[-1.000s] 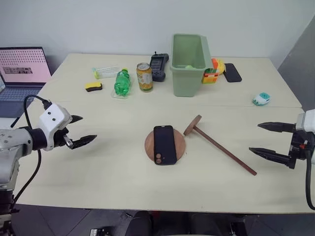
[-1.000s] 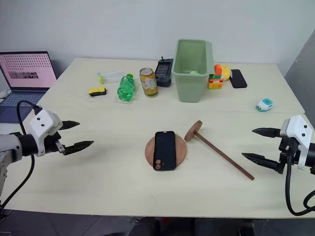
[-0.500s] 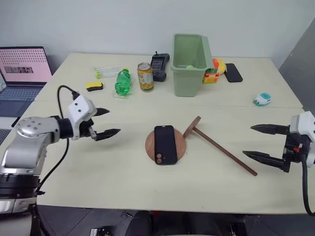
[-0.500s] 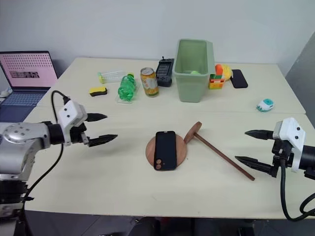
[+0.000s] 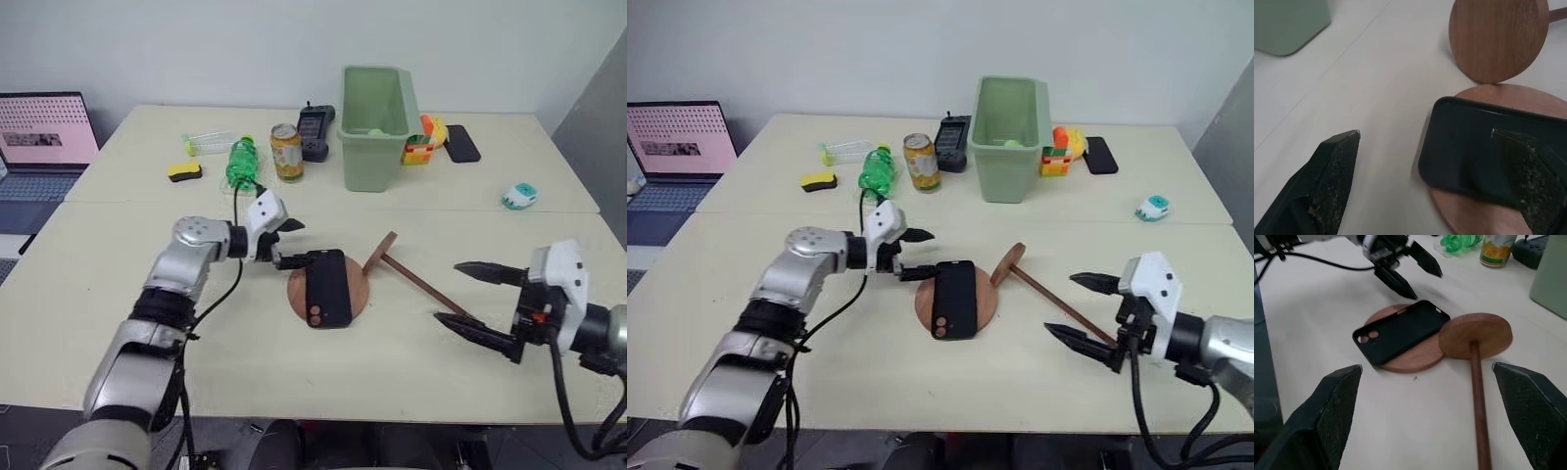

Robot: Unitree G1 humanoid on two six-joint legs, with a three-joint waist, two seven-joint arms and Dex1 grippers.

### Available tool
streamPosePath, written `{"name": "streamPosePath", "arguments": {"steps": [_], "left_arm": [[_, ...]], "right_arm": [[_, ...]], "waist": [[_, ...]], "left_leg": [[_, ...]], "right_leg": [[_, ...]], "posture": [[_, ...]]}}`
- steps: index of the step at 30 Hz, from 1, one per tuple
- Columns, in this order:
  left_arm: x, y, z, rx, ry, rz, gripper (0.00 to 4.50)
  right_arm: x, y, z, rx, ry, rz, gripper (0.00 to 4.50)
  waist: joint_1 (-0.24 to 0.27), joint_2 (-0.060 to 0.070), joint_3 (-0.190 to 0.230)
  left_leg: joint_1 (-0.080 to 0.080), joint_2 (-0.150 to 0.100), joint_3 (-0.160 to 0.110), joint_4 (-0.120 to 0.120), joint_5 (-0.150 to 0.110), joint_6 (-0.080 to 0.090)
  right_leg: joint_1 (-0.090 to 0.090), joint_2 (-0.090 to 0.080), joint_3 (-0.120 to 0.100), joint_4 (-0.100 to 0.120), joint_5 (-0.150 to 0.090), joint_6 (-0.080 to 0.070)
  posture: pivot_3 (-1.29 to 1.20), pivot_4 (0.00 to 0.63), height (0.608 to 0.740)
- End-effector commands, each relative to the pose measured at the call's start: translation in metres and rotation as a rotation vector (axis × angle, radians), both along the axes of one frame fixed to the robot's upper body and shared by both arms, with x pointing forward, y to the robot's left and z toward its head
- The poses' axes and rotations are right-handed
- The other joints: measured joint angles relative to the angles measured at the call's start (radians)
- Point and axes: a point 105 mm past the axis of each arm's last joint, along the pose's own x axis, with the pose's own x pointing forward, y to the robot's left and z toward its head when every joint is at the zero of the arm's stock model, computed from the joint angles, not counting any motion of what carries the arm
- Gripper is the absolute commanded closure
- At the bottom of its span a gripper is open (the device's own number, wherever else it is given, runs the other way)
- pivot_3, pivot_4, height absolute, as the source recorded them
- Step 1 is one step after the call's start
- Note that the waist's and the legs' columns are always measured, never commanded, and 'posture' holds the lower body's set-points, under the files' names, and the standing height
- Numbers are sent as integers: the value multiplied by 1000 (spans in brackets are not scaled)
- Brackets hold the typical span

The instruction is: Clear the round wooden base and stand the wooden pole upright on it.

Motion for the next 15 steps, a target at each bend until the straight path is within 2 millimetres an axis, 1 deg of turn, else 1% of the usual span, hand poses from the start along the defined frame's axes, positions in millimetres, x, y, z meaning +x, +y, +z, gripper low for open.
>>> {"name": "streamPosePath", "arguments": {"steps": [1,3,5,6,7,9,10,15], "left_arm": [[4,-5,1,19,-19,-33,0],[6,-10,-4,40,-19,-51,0],[5,-12,-7,54,-19,-72,370],[5,-13,-8,57,-18,-79,466],[6,-14,-9,63,-24,-82,733],[8,-16,-9,61,-34,-82,1159],[9,-17,-9,62,-42,-80,1296],[12,-19,-9,60,-65,-77,2424]], "right_arm": [[-4,9,5,10,-33,-1,19],[-5,11,4,13,-31,-5,19],[-5,12,4,16,-30,-10,0],[-5,12,4,17,-30,-12,0],[-5,12,4,18,-30,-12,0],[-6,14,5,21,-34,-7,0],[-6,14,5,25,-33,-4,0],[-7,15,4,27,-31,7,0]], "waist": [[-1,0,0],[1,0,0],[2,0,0],[2,0,0],[1,0,0],[2,0,0],[2,0,0],[2,0,0]], "left_leg": [[0,0,0,0,0,0],[0,0,0,0,0,0],[0,-1,0,0,0,0],[-1,-1,0,1,0,0],[-1,-1,0,1,0,0],[-2,-1,-1,1,0,0],[-2,-1,-1,2,0,0],[-3,-4,-2,3,0,0]], "right_leg": [[0,0,0,0,0,0],[0,0,0,0,0,0],[0,0,-1,0,0,0],[0,0,-1,0,0,0],[0,0,-1,0,0,0],[0,0,-1,0,0,0],[0,0,-2,0,0,0],[0,0,-2,0,0,0]], "posture": [[0,150,740],[0,150,740],[0,150,740],[0,150,740],[0,150,740],[0,150,740],[0,150,740],[0,150,740]]}}
